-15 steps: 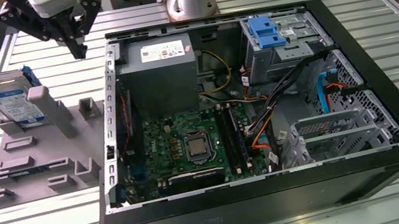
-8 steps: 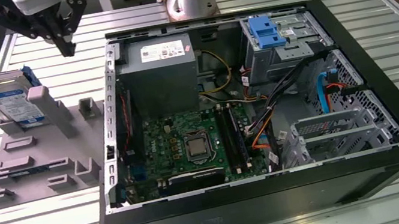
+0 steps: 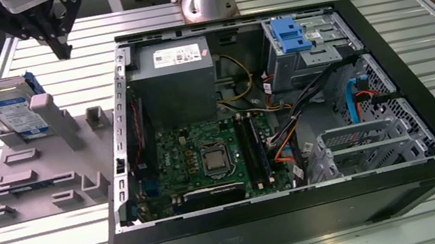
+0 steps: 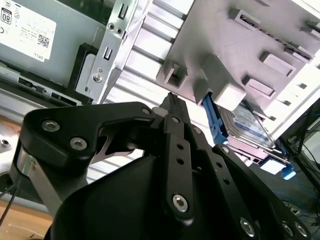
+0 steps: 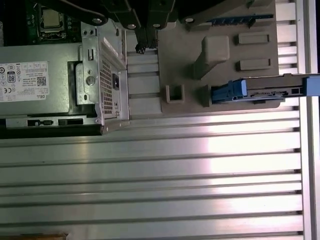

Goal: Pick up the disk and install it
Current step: 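Reach for the disk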

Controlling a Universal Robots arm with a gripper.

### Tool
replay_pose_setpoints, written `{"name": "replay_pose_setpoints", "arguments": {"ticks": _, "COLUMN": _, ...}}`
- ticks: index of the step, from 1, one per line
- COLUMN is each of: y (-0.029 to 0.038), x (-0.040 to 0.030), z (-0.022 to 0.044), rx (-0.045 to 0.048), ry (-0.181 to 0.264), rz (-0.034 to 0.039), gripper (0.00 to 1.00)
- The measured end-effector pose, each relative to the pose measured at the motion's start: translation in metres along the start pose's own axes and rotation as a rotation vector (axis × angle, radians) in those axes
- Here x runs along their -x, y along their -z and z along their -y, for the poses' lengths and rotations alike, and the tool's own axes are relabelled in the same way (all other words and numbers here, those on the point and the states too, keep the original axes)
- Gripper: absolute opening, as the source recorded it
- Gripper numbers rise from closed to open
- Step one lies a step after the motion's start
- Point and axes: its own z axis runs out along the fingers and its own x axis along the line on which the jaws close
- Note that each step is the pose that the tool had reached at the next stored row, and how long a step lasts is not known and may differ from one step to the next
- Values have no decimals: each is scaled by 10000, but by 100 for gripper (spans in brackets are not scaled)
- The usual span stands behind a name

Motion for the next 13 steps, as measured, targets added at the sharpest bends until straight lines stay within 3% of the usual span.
{"name": "replay_pose_setpoints", "arguments": {"ticks": 13, "y": 0, "x": -32, "z": -2, "rx": 0, "ry": 0, "rz": 0, "gripper": 11}}
